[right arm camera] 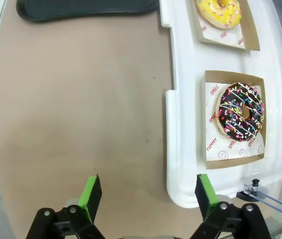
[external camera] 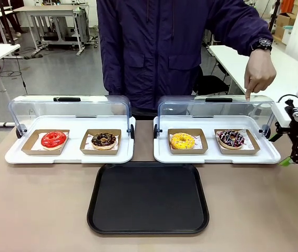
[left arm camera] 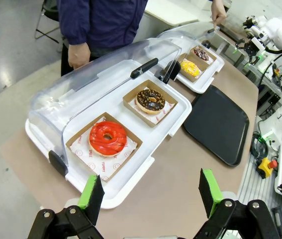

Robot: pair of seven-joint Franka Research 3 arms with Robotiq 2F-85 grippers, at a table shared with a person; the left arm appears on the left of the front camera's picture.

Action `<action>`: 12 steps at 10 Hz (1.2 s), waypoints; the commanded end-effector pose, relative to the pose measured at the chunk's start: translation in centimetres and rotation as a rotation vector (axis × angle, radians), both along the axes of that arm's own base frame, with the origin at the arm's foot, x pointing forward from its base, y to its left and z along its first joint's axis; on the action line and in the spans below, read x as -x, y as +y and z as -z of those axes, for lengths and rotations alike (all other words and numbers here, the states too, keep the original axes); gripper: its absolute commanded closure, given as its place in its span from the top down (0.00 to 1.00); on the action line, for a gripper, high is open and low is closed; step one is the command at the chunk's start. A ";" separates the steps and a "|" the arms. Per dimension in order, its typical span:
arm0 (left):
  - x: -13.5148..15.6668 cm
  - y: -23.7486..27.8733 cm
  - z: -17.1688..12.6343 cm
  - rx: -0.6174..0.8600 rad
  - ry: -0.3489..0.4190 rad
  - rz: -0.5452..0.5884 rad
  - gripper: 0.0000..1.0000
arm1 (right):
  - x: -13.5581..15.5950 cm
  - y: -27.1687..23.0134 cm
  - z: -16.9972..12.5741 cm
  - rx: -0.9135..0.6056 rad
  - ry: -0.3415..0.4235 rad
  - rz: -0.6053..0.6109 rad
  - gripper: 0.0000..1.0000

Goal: Move the fourth donut from the left to the tray.
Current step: Pick up the Paper togo box containing the Donut indicated by the person and place it on the Handle tray.

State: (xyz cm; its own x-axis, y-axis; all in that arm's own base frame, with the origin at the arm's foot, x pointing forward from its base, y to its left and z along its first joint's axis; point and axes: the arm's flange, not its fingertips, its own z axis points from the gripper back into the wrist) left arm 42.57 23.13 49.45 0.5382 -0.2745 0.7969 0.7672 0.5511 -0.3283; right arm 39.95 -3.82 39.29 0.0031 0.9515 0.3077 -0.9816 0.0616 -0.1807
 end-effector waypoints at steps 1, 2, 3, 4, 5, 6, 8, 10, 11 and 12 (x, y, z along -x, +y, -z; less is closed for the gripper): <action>0.1 -0.1 -0.2 0.006 -0.007 0.008 1.00 | -2.7 1.3 1.0 0.043 -0.032 0.020 1.00; 0.1 -0.1 -0.2 0.006 -0.007 0.008 1.00 | -3.6 1.7 1.6 0.043 -0.045 0.012 1.00; 0.1 -0.1 -0.2 0.006 -0.007 0.008 1.00 | -4.9 1.9 2.4 0.043 -0.058 0.008 1.00; 0.1 -0.1 -0.2 0.006 -0.007 0.008 1.00 | -5.7 1.9 3.2 0.060 -0.077 0.011 1.00; 0.1 -0.1 -0.2 0.006 -0.007 0.008 1.00 | -6.4 2.0 3.9 0.067 -0.094 -0.006 1.00; 0.1 -0.1 -0.2 0.006 -0.007 0.008 1.00 | -7.0 2.3 4.6 0.082 -0.118 -0.012 1.00; 0.1 -0.1 -0.2 0.006 -0.007 0.008 1.00 | -8.4 2.5 5.7 0.104 -0.161 -0.011 1.00; 0.1 -0.1 -0.2 0.006 -0.007 0.008 1.00 | -9.2 2.6 6.6 0.110 -0.159 -0.008 1.00; 0.1 -0.1 -0.2 0.006 -0.007 0.008 1.00 | -9.5 2.7 7.1 0.123 -0.165 -0.004 1.00; 0.1 -0.1 -0.2 0.006 -0.007 0.008 1.00 | -10.0 2.6 7.5 0.144 -0.174 0.002 1.00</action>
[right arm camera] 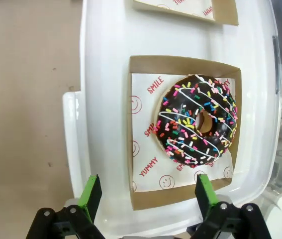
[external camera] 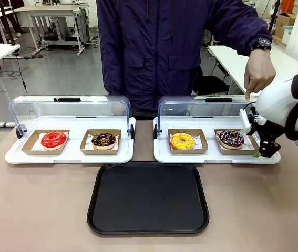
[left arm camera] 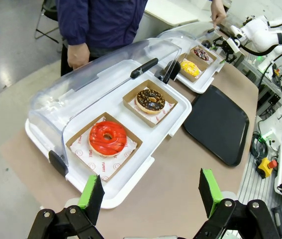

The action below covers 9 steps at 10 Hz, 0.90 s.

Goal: Move the fourth donut from the left to the tray.
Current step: Pick up the Paper togo box containing the Donut indicated by the person and place it on the Handle tray.

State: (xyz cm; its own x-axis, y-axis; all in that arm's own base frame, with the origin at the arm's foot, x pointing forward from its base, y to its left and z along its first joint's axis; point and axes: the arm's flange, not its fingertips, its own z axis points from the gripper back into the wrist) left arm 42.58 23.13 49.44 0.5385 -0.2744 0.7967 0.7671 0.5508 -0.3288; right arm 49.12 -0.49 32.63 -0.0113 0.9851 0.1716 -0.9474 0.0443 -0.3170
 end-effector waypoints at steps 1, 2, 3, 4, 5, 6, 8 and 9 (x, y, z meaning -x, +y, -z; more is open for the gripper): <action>0.1 -0.1 -0.2 0.005 -0.007 0.008 1.00 | -1.1 -0.7 1.4 0.007 -0.036 -0.025 1.00; 0.1 -0.1 -0.2 0.005 -0.007 0.008 1.00 | -1.7 -0.8 1.8 0.015 -0.038 -0.026 1.00; 0.1 -0.1 -0.2 0.005 -0.007 0.008 1.00 | -2.1 -0.9 2.2 0.013 -0.031 -0.033 1.00; 0.1 -0.1 -0.2 0.005 -0.007 0.008 1.00 | -2.3 -0.9 2.5 0.015 -0.025 -0.030 1.00; 0.1 -0.1 -0.2 0.005 -0.007 0.008 1.00 | -2.8 -1.1 2.7 0.023 -0.022 -0.029 1.00; 0.1 -0.1 -0.2 0.005 -0.007 0.008 1.00 | -2.5 -0.9 3.0 0.018 -0.013 -0.028 1.00; 0.1 -0.1 -0.2 0.005 -0.007 0.008 1.00 | -2.6 -1.1 3.0 0.018 -0.005 -0.022 0.41; 0.1 -0.1 -0.2 0.005 -0.007 0.008 1.00 | -2.8 -1.3 2.7 0.021 -0.001 -0.017 0.00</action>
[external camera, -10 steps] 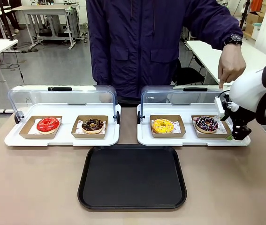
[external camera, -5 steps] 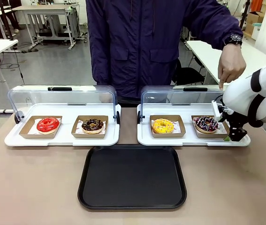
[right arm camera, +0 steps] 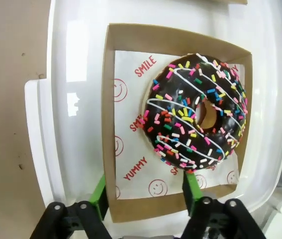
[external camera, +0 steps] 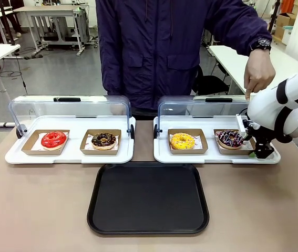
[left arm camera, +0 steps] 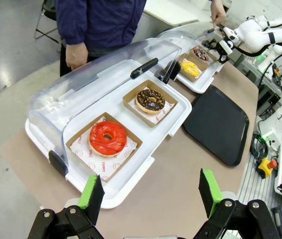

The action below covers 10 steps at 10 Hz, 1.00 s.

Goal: Move the fourth donut from the left to the tray.
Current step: Pick up the Paper togo box containing the Donut indicated by the person and place it on the Handle tray.

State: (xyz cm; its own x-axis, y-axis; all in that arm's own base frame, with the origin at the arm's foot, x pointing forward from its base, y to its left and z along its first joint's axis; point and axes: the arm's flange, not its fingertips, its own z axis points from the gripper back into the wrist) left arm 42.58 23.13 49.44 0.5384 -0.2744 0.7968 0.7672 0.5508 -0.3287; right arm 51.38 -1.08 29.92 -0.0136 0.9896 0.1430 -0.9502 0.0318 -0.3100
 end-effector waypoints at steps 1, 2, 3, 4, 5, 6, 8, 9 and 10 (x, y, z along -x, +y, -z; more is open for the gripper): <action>0.1 -0.1 -0.2 0.005 -0.007 0.008 1.00 | -0.6 -0.7 0.0 -0.005 -0.004 -0.015 0.00; 0.1 -0.1 -0.2 0.005 -0.007 0.008 1.00 | -0.6 -0.8 -0.1 -0.005 0.003 -0.020 0.00; 0.1 -0.1 -0.2 0.005 -0.007 0.008 1.00 | -0.5 -0.7 -0.2 -0.001 0.012 -0.024 0.13; 0.1 -0.1 -0.2 0.005 -0.007 0.008 1.00 | -0.5 -0.7 -0.3 0.001 0.021 -0.027 0.04; 0.1 -0.1 -0.2 0.005 -0.007 0.008 1.00 | -0.4 -0.8 -0.4 0.004 0.026 -0.030 0.00; 0.1 -0.1 -0.2 0.005 -0.007 0.008 1.00 | -0.4 -0.7 -0.4 0.006 0.036 -0.036 0.00; 0.1 -0.1 -0.2 0.005 -0.007 0.008 1.00 | -0.3 -0.6 -0.6 0.008 0.048 -0.045 0.00; 0.1 -0.1 -0.2 0.005 -0.007 0.008 1.00 | -0.3 -0.6 -0.8 0.019 0.066 -0.052 0.00; 0.1 -0.1 -0.2 0.005 -0.007 0.008 1.00 | -0.1 -0.3 -0.1 0.004 0.031 -0.029 0.00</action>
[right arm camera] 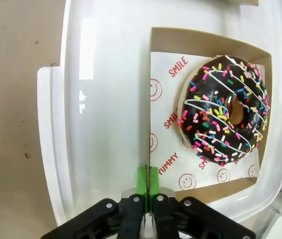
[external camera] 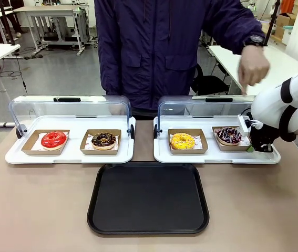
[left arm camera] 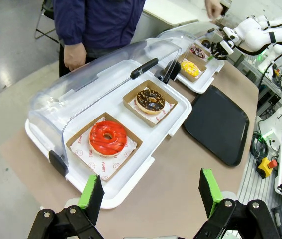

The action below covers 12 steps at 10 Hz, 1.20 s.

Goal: Move the fourth donut from the left to the tray.
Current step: Pick up the Paper togo box containing the Donut indicated by the person and place it on the Handle tray.

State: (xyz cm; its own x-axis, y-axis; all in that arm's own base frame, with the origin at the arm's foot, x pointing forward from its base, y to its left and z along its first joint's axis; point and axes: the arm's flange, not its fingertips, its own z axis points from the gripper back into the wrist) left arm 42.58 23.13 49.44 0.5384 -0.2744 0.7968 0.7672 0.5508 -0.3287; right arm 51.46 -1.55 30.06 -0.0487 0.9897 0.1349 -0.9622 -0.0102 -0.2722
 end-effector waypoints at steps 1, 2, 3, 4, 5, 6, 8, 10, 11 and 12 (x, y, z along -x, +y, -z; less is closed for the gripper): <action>0.1 -0.1 -0.2 0.005 -0.007 0.008 1.00 | 0.0 0.1 0.0 -0.006 -0.008 0.012 0.00; 0.1 -0.1 -0.2 0.005 -0.007 0.008 1.00 | 0.0 0.1 0.0 -0.006 -0.008 0.012 0.00; 0.1 -0.1 -0.2 0.005 -0.007 0.008 1.00 | 0.0 0.1 0.0 -0.006 -0.008 0.012 0.00; 0.1 -0.1 -0.2 0.005 -0.007 0.008 1.00 | 0.0 0.0 0.0 -0.001 -0.001 0.000 0.02; 0.1 -0.1 -0.2 0.005 -0.007 0.008 1.00 | 0.9 0.6 -2.0 -0.009 -0.040 0.026 0.02; 0.1 -0.1 -0.2 0.005 -0.007 0.008 1.00 | 1.9 1.5 -3.8 -0.007 -0.073 0.030 0.02; 0.1 -0.1 -0.2 0.005 -0.007 0.008 1.00 | 4.0 3.5 -6.9 0.010 -0.090 0.051 0.02; 0.1 -0.1 -0.2 0.005 -0.007 0.008 1.00 | 6.5 5.6 -9.4 -0.008 -0.103 0.094 0.02; 0.1 -0.1 -0.2 0.005 -0.007 0.008 1.00 | 8.0 7.0 -10.2 -0.018 -0.102 0.127 0.02; 0.1 -0.1 -0.2 0.005 -0.007 0.008 1.00 | 10.0 9.2 -10.7 -0.027 -0.077 0.166 0.02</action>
State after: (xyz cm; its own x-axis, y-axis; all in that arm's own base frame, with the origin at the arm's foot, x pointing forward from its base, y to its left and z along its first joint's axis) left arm 42.57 23.14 49.46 0.5381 -0.2745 0.7969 0.7673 0.5508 -0.3284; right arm 43.57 5.38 39.91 0.0482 0.9851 0.1649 -0.9235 0.1068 -0.3684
